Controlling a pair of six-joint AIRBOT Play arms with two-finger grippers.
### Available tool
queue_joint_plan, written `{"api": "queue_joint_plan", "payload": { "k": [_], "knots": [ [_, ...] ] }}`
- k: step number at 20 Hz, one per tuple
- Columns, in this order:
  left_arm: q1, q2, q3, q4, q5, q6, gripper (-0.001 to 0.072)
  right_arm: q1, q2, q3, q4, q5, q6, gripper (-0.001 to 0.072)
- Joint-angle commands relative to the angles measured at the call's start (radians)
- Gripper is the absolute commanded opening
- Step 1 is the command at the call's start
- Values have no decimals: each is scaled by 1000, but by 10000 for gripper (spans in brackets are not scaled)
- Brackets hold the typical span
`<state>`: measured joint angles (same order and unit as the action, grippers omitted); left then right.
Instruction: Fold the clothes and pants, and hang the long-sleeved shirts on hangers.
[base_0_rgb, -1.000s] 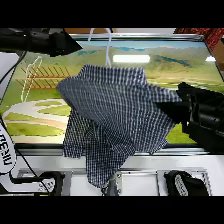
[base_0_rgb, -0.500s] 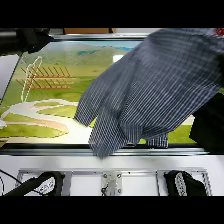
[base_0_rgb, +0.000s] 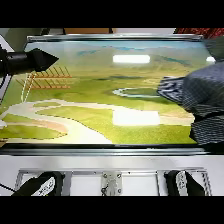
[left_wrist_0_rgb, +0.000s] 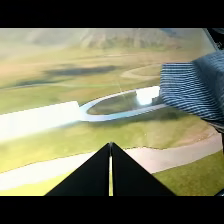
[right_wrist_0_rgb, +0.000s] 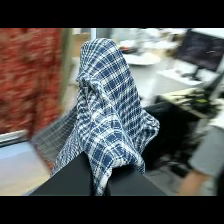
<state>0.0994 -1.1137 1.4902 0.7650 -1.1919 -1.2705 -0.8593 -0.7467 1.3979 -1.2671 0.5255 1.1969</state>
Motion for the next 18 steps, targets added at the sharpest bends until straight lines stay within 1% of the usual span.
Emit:
{"api": "queue_joint_plan", "payload": {
  "k": [1,4,7,10,18],
  "knots": [
    [1,3,-28,0,8,8,17,-102,-56,115,-145,-32,89,12],
    [1,3,-28,-1,7,11,17,-172,-80,192,-147,-33,91,12],
    [1,3,-28,-1,7,11,17,-220,-73,220,-147,-103,91,12],
    [1,3,-28,-1,7,11,17,-229,-59,225,-146,-129,91,12],
    [1,3,-28,-1,8,15,17,-230,-52,225,-148,-129,90,13]
  ]
}}
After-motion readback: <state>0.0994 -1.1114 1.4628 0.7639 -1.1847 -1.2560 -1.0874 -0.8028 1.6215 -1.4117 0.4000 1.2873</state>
